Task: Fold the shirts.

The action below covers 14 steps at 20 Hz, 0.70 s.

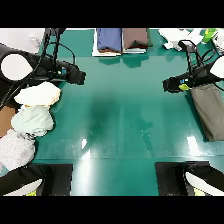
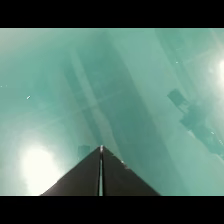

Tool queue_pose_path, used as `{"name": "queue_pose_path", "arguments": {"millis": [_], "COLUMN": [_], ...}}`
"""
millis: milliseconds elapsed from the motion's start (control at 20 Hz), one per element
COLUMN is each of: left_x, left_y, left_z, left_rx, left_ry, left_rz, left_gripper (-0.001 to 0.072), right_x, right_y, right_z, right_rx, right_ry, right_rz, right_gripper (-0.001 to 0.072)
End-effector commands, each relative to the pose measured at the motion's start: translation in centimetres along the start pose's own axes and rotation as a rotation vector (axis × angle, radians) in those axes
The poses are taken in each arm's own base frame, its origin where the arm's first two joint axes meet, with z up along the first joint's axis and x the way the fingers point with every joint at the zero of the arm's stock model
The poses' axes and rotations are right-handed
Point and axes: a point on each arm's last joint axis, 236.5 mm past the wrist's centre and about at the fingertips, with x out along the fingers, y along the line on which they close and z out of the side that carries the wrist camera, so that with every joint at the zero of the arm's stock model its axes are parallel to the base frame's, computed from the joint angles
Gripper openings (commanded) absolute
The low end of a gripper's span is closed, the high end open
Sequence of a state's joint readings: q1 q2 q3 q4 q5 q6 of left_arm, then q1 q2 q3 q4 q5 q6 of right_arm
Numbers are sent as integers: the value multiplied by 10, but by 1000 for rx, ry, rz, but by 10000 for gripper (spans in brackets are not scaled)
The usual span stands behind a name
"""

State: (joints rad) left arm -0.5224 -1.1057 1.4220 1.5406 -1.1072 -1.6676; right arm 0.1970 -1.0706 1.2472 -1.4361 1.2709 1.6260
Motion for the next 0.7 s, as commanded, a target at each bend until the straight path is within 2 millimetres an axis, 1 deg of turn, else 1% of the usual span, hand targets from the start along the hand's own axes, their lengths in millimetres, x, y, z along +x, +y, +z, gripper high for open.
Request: {"name": "queue_pose_path", "arguments": {"millis": [0,600,650], "left_x": [0,0,0], "left_y": [0,0,-1], "left_z": [0,1,8], "left_rx": [1,0,2], "left_ry": [0,-3,-32], "left_rz": [0,-1,-3], "left_gripper": [31,31,30], "right_x": [0,0,0], "right_y": [1,2,2], "right_z": [4,3,3], "right_rx": [1,0,0], "right_ry": [-17,-13,-13], "right_rz": [5,5,5], "right_gripper": [20,20,20]}}
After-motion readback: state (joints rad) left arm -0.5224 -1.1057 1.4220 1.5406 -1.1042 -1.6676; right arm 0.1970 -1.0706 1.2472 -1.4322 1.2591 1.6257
